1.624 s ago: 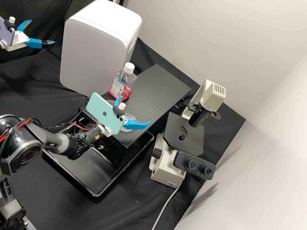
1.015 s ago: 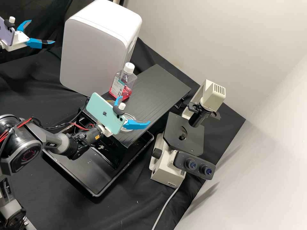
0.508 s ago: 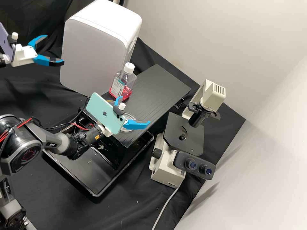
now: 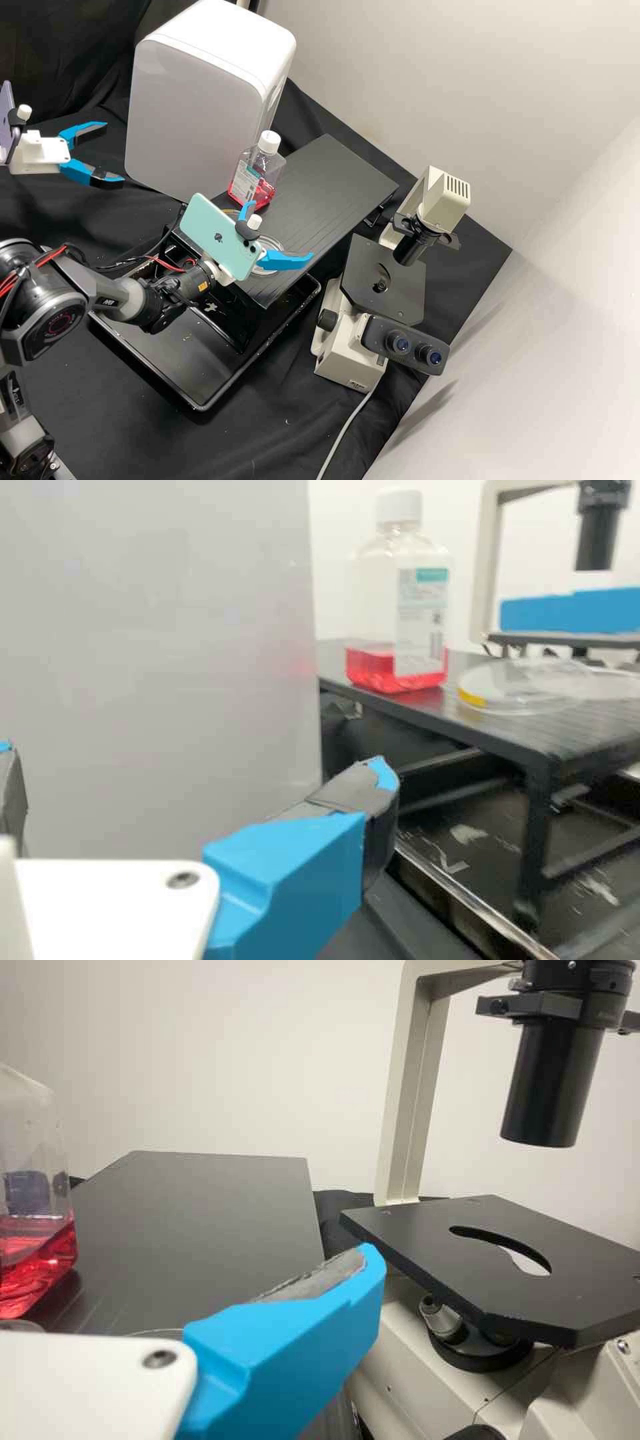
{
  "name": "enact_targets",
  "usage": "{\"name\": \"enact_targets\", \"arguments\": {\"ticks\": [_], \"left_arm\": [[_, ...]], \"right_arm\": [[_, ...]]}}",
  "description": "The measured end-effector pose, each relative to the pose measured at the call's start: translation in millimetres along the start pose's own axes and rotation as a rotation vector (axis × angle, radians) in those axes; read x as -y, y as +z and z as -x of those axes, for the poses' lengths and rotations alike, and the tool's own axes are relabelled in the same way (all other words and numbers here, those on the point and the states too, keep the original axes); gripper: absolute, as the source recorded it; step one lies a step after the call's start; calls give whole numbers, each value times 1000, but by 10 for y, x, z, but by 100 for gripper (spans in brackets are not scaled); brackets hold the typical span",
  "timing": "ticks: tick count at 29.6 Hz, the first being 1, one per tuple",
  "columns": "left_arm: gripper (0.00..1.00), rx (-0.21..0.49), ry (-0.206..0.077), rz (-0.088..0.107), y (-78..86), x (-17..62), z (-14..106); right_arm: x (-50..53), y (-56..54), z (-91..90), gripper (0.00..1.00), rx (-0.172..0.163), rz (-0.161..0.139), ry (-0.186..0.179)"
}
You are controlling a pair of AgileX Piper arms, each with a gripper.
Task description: Place the lid on the petri dish
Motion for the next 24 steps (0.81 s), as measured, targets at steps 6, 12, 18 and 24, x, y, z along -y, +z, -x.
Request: {"name": "enact_targets", "arguments": {"ticks": [6, 12, 18, 24], "left_arm": [[100, 45, -13, 24, 60, -4, 149], [100, 83, -31, 25, 123, 20, 242], [100, 131, -56, 13, 194, 62, 286], [100, 174, -78, 37, 283, 101, 350]], "right_arm": [[0, 0, 0, 100, 0, 0, 0], [0, 0, 0, 100, 0, 0, 0], [0, 0, 0, 100, 0, 0, 0], [0, 0, 0, 100, 0, 0, 0]]}}
